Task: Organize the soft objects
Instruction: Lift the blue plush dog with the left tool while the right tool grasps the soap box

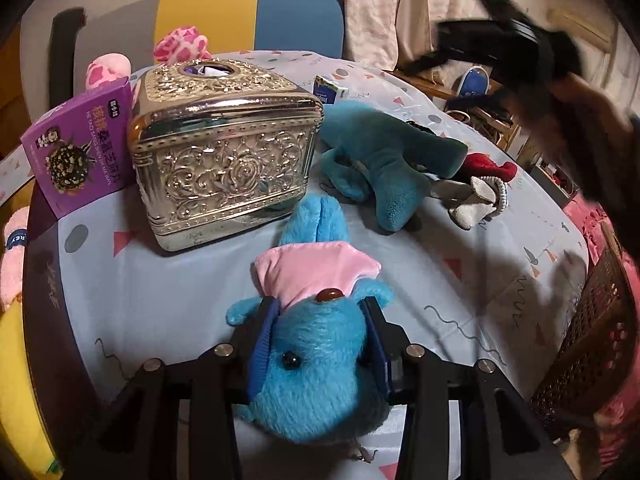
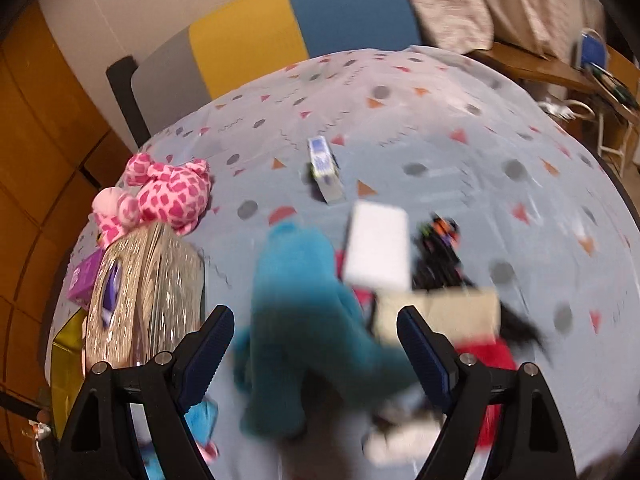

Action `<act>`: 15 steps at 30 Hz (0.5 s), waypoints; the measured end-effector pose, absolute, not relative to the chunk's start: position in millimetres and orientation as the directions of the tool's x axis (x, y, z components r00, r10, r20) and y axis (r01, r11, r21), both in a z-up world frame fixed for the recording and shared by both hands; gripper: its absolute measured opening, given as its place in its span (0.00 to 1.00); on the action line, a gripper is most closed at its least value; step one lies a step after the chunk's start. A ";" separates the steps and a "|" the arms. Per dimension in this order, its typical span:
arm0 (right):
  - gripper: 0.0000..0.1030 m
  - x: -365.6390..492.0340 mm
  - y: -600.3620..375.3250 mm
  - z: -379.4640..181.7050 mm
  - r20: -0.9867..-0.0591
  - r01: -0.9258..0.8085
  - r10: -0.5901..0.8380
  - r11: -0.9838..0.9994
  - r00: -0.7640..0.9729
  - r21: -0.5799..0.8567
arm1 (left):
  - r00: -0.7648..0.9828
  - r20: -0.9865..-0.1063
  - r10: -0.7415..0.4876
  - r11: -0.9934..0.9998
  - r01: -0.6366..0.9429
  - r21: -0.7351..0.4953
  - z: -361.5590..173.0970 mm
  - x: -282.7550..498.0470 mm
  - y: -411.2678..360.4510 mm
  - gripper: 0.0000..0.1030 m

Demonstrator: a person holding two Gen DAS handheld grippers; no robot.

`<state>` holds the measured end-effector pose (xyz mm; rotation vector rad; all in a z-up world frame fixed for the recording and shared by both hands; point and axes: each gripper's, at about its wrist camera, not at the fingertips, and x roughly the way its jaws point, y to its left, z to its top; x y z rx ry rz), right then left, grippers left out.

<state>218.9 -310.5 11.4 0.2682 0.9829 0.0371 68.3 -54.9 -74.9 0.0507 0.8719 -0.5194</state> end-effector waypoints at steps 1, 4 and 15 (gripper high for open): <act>0.80 231.3 -309.4 10.9 -0.822 0.084 0.145 0.970 0.550 0.227 | 0.531 -0.738 -0.416 0.874 0.458 -0.163 -75.0 67.9 -54.8 0.42; 0.80 276.8 -307.1 5.2 -0.843 0.077 0.125 0.978 0.523 0.192 | 0.534 -0.730 -0.427 0.870 0.463 -0.170 -76.7 66.0 -52.2 0.42; 0.72 414.0 -302.2 -49.4 -0.905 0.116 -0.057 0.993 0.421 -0.008 | 0.506 -0.719 -0.477 0.856 0.455 -0.247 -80.3 71.6 -40.8 0.42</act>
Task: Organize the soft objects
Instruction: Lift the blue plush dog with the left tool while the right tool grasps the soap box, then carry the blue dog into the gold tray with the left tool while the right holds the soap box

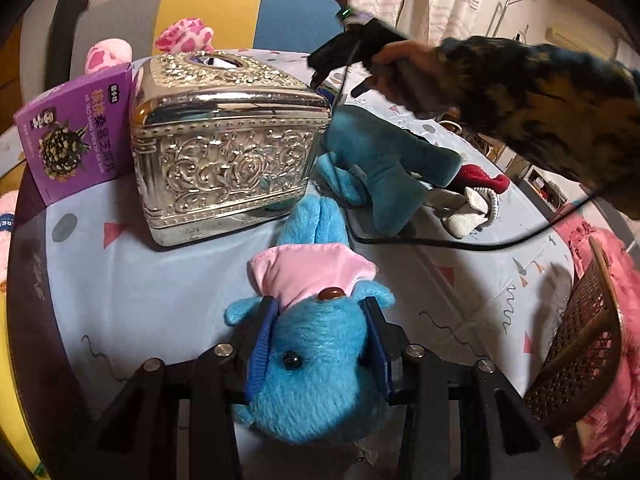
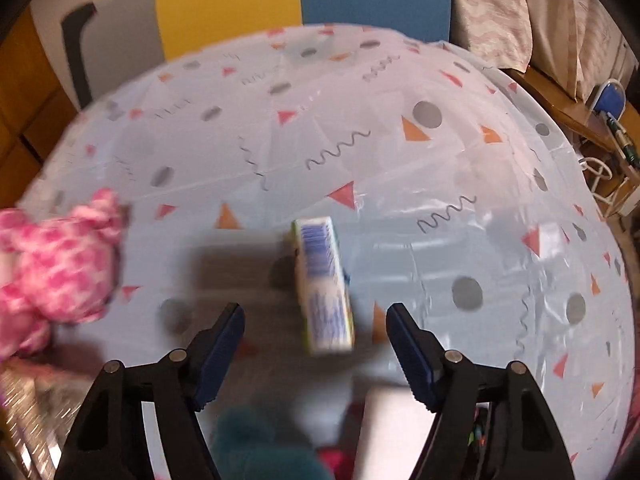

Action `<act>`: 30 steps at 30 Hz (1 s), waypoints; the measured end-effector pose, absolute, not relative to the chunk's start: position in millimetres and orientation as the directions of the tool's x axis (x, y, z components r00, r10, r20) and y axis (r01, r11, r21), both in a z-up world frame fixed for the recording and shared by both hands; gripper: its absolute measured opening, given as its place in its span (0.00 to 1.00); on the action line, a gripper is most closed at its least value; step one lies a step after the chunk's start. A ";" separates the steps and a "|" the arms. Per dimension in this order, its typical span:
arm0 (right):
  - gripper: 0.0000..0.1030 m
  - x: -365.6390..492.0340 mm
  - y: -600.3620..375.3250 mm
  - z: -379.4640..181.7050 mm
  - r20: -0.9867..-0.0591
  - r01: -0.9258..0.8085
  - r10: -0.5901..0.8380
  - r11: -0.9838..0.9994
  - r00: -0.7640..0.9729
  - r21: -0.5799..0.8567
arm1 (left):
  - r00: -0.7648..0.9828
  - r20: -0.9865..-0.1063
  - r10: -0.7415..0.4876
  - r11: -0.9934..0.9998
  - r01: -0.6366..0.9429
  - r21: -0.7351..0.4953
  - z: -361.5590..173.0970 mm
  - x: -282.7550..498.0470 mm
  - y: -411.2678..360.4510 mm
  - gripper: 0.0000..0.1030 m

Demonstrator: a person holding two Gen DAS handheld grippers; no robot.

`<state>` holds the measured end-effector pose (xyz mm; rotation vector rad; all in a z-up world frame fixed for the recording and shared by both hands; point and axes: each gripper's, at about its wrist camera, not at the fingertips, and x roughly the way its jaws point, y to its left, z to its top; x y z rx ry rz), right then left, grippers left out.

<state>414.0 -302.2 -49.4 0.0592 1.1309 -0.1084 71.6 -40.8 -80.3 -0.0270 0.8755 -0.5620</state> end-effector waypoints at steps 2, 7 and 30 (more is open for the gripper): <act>0.62 424.0 -301.2 -63.9 -0.913 0.125 -0.088 0.991 0.399 -0.041 | 0.500 -0.718 -0.484 0.854 0.450 -0.263 -80.9 72.4 -36.8 0.42; 0.23 417.8 -302.9 -62.5 -0.898 0.119 -0.090 0.992 0.430 -0.043 | 0.495 -0.718 -0.490 0.852 0.445 -0.275 -79.4 72.2 -33.6 0.43; 0.23 119.6 -253.2 -65.3 -0.910 -0.110 0.260 0.965 0.321 0.237 | 0.544 -0.722 -0.427 0.889 0.398 -0.225 -73.5 67.1 -48.5 0.40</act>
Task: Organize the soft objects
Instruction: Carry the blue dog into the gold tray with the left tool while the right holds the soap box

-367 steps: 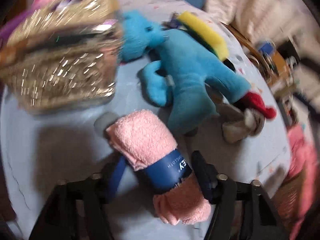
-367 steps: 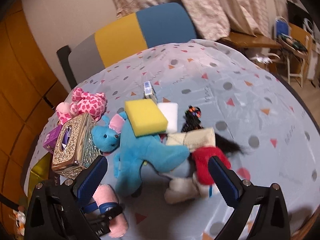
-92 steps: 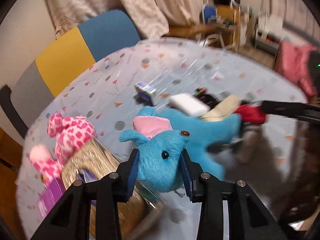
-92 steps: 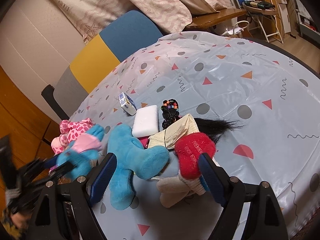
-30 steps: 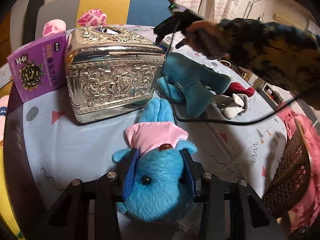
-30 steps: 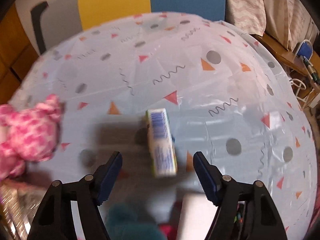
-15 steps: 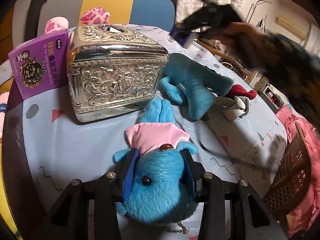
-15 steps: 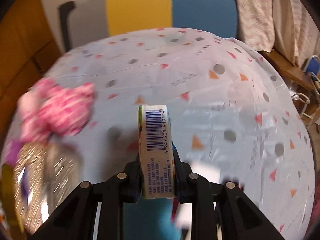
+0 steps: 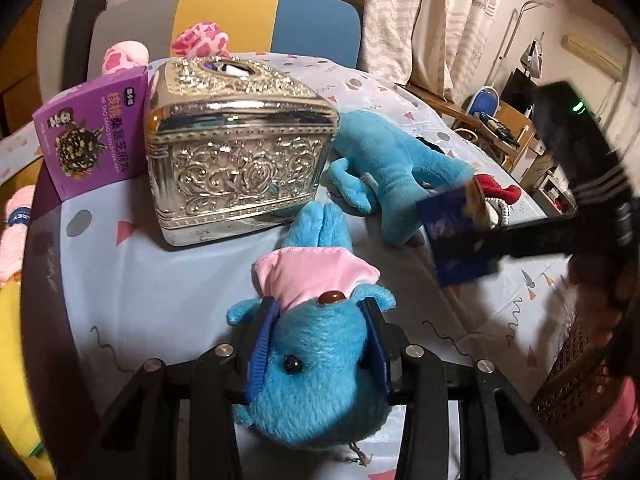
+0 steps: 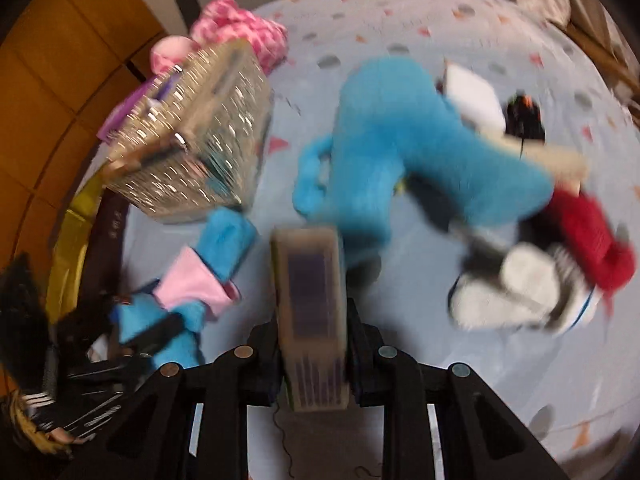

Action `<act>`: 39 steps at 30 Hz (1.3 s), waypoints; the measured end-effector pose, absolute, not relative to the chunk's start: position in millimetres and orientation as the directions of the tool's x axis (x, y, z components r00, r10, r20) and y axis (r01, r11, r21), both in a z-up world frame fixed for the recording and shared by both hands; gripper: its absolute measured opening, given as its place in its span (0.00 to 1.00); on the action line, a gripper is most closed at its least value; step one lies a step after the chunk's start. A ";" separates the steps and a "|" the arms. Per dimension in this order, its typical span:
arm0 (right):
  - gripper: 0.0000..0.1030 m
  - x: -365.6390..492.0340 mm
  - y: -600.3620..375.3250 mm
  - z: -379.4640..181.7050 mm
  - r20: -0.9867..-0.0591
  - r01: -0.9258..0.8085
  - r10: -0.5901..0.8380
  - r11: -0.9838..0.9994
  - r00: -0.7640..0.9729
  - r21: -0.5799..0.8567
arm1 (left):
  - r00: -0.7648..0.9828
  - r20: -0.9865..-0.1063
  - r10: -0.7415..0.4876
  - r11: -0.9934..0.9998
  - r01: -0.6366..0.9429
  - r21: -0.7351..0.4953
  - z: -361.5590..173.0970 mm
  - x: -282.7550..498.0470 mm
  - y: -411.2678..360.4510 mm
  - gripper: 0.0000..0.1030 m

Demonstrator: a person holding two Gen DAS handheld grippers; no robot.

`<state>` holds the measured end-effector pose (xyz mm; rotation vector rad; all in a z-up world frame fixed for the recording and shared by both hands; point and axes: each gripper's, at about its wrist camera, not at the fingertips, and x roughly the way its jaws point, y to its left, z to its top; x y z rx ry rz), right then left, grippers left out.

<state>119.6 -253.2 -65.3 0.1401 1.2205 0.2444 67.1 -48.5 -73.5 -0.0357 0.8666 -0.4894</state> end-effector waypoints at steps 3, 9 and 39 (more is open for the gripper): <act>0.23 119.2 -244.1 -70.2 -0.920 -0.126 0.221 0.974 0.323 0.189 | 0.555 -0.719 -0.418 0.893 0.395 -0.215 -66.9 62.2 -49.2 0.39; 0.23 124.7 -240.1 -84.7 -0.950 -0.108 0.151 0.986 0.272 0.126 | 0.568 -0.702 -0.429 0.891 0.395 -0.225 -53.4 48.8 -44.7 0.38; 0.23 119.3 -231.3 -80.5 -0.947 -0.107 0.090 0.993 0.309 0.060 | 0.706 -0.708 -0.031 0.948 -0.205 -0.246 -11.1 111.3 211.3 0.38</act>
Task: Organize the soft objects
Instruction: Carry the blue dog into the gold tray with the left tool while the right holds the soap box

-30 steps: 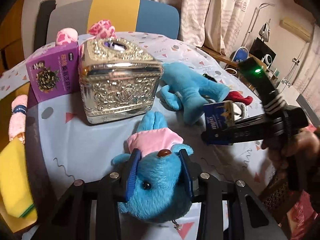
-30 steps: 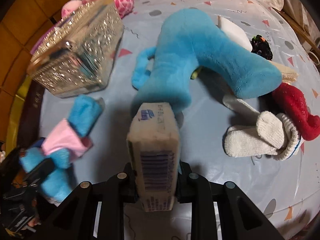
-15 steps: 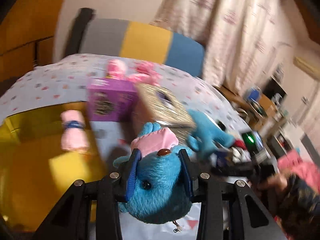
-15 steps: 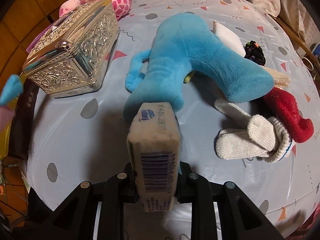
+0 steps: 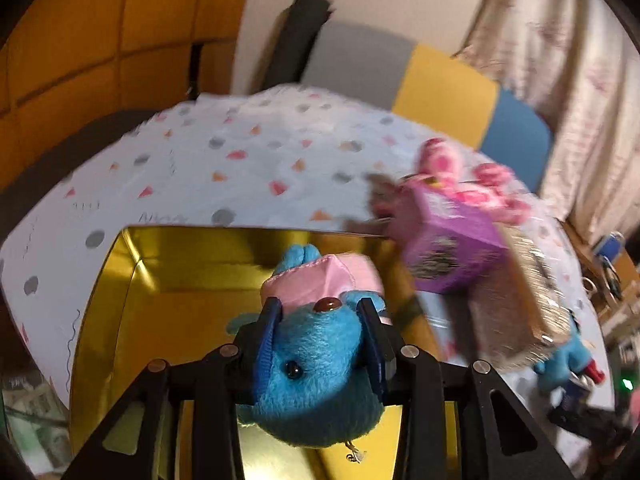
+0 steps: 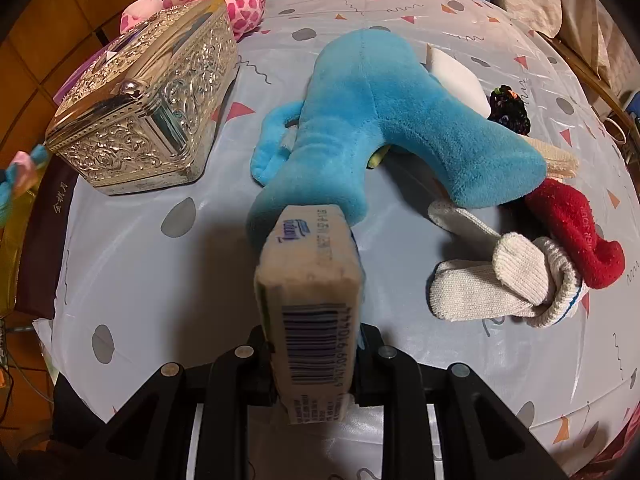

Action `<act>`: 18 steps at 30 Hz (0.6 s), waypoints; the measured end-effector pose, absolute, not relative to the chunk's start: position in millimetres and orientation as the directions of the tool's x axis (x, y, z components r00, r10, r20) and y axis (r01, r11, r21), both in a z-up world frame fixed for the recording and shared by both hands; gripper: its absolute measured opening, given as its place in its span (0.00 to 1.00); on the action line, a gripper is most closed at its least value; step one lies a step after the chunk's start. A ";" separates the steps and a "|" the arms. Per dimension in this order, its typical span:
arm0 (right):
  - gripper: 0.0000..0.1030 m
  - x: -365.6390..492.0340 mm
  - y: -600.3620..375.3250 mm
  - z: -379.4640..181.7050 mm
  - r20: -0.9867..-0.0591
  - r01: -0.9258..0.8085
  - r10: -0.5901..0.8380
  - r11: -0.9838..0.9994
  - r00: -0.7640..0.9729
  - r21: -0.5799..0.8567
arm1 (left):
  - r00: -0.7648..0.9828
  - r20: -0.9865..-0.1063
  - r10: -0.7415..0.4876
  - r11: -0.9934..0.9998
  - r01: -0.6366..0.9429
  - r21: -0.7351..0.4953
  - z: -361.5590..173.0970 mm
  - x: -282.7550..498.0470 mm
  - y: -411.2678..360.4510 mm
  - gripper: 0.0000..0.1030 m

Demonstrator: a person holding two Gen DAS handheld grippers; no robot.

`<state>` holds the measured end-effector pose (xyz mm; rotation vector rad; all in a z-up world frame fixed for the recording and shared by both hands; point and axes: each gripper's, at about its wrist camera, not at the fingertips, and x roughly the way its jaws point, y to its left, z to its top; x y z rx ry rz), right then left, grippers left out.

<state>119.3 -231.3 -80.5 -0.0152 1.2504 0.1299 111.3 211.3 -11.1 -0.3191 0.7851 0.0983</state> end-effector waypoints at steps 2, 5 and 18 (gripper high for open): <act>0.23 119.5 -231.3 -80.7 -0.947 -0.107 0.090 0.993 0.308 0.059 | 0.681 -0.732 -0.013 0.937 -0.247 -0.246 -22.3 123.9 221.2 0.38; 0.23 120.2 -231.2 -81.5 -0.948 -0.107 0.088 0.993 0.307 0.058 | 0.650 -0.760 -0.012 0.931 -0.271 -0.246 -35.9 140.3 226.5 0.41; 0.23 122.1 -232.2 -84.2 -0.948 -0.095 0.087 0.994 0.306 0.061 | 0.657 -0.751 0.065 0.938 -0.297 -0.178 -31.5 132.2 218.4 0.57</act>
